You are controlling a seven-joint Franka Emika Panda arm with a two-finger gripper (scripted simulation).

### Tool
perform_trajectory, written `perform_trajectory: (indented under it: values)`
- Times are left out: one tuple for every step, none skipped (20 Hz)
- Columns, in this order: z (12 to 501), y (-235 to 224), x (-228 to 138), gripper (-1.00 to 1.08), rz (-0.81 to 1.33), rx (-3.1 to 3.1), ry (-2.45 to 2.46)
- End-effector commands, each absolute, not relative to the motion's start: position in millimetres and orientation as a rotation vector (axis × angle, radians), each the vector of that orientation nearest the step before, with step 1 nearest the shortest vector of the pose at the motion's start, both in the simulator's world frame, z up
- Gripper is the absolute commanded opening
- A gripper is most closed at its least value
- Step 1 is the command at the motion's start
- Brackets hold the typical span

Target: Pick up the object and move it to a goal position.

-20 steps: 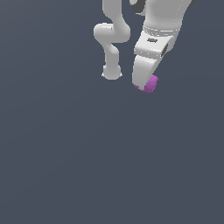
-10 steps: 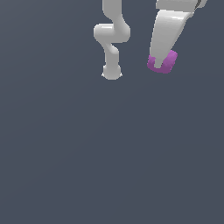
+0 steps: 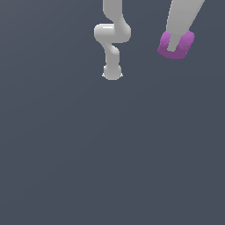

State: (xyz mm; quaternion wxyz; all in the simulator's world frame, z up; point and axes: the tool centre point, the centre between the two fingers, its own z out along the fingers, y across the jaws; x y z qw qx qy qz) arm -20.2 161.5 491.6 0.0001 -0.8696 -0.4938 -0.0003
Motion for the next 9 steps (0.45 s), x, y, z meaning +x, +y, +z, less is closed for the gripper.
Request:
perform_trajectory:
  values:
    - [498.2,163.4,-19.1,-1.0,0.0,-2.732,-1.551]
    - [500.1,164.1,-18.7,-1.0,0.0,-2.732,-1.551]
    - [501.7,164.6,-18.4,-1.0,0.0,-2.732,-1.551]
    - [503.0,165.0,-18.1,-1.0,0.0,-2.732,-1.551]
    - [504.1,165.3,-17.9,-1.0,0.0,-2.732,-1.551]
    - [504.9,165.6,-17.7,-1.0,0.0,-2.732,-1.551]
    - [505.5,165.8,-17.6,-1.0,0.0,-2.732,-1.551]
    - [505.9,165.9,-17.5,-1.0,0.0,-2.732,-1.551]
    - [506.0,166.0,-17.5,-1.0,0.0,-2.732,-1.551]
